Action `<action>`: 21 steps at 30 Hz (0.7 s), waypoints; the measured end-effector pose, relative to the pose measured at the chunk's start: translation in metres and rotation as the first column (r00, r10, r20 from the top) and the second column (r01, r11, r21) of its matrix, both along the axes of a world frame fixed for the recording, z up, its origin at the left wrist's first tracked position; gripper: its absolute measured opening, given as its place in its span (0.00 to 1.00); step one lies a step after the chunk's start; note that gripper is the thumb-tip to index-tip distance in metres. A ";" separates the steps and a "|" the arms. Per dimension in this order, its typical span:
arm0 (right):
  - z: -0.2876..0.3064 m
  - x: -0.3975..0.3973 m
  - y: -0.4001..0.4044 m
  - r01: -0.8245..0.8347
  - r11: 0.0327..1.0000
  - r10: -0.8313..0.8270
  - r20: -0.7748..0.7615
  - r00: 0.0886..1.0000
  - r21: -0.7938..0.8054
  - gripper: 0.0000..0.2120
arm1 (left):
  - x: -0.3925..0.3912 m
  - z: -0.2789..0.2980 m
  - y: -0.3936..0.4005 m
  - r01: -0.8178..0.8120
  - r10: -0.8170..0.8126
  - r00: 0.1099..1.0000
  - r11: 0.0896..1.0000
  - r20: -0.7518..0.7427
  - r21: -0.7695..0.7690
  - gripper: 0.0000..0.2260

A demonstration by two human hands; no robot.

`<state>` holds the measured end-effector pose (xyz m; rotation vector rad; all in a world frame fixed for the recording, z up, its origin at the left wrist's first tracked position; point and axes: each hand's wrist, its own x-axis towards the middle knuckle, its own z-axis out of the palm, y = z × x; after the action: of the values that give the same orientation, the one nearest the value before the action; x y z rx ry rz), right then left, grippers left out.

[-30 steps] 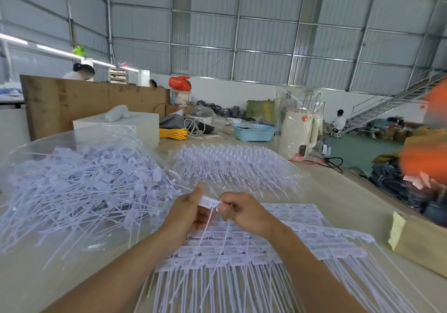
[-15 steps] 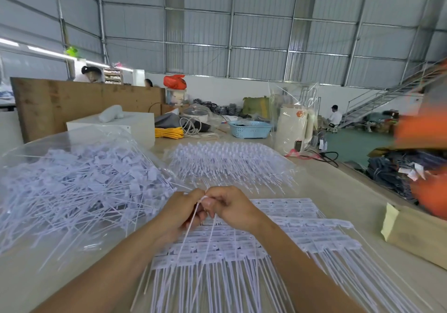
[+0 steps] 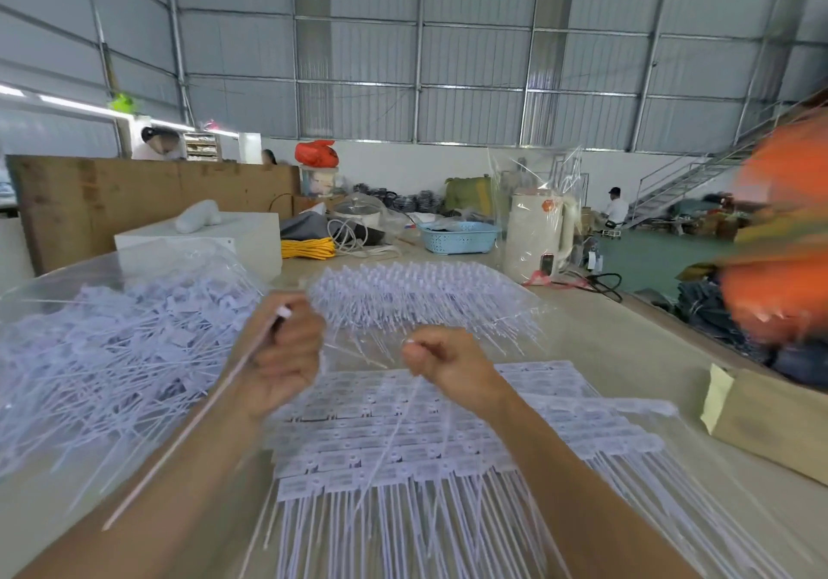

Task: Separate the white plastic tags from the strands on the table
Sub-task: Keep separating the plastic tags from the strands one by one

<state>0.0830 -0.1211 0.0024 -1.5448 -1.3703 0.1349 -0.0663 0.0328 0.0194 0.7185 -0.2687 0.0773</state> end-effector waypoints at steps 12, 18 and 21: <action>0.012 -0.020 0.003 -0.009 1.000 0.009 -0.089 0.996 -0.001 0.08 | 0.036 -0.020 -0.059 -0.474 0.626 0.772 0.686 -0.115 0.552 0.28; 0.007 -0.021 0.007 -0.020 0.999 0.019 -0.053 0.998 -0.027 0.10 | 0.036 -0.028 -0.063 -0.448 0.661 0.740 0.624 -0.126 0.640 0.25; 0.011 -0.006 0.002 0.055 0.993 -0.067 -0.107 0.992 -0.107 0.12 | 0.036 -0.030 -0.059 -0.478 0.683 0.722 0.608 -0.111 0.634 0.13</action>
<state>0.0765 -0.1194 0.0130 -1.6389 -1.2444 0.2536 -0.0307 -0.0258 -0.0105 1.3950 0.3317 0.5288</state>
